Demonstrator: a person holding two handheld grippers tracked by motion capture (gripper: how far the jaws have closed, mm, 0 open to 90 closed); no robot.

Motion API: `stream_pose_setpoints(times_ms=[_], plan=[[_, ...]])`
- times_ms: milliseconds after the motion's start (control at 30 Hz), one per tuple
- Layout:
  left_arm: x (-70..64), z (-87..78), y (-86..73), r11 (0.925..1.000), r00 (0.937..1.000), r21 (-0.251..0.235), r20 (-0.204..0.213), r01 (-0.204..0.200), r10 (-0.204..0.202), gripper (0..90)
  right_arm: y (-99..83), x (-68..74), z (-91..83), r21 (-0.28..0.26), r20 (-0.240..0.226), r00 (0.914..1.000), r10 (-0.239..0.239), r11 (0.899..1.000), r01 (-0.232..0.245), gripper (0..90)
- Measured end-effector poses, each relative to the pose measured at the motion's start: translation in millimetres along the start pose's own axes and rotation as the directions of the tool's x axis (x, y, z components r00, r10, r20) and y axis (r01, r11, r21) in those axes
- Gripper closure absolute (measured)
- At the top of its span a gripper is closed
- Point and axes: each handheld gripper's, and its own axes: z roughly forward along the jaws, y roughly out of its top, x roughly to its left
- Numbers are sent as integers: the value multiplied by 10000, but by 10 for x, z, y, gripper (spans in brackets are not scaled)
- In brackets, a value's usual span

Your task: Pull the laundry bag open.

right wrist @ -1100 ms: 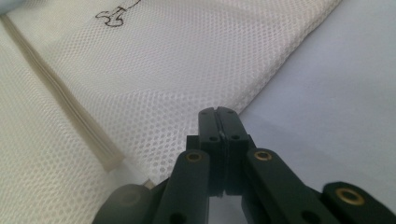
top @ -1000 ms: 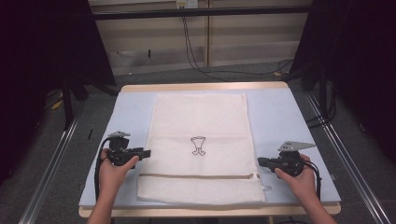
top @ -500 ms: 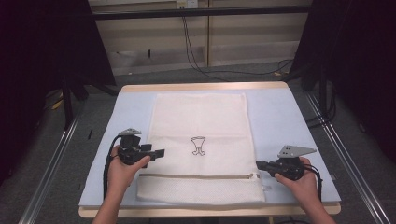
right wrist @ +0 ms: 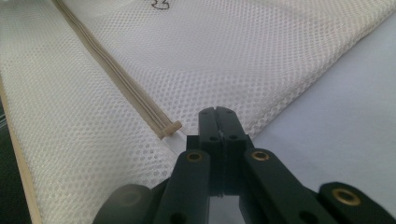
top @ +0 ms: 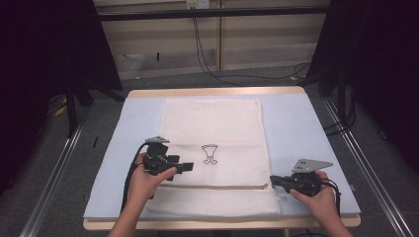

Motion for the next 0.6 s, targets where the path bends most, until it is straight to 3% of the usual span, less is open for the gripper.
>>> stream_pose_setpoints(times_ms=[400,533,600], plan=[[-266,306,108,9993,9973,329,724,-157,133,287,-5,20,-3,25,32,9997,-233,9997,233,900],[-353,399,125,9978,9940,432,997,-495,450,336,-13,24,-15,90,121,9994,-323,9994,322,900],[-398,446,130,9976,9928,608,1168,-323,251,344,-10,32,-21,120,90,9993,-355,9993,354,900]])
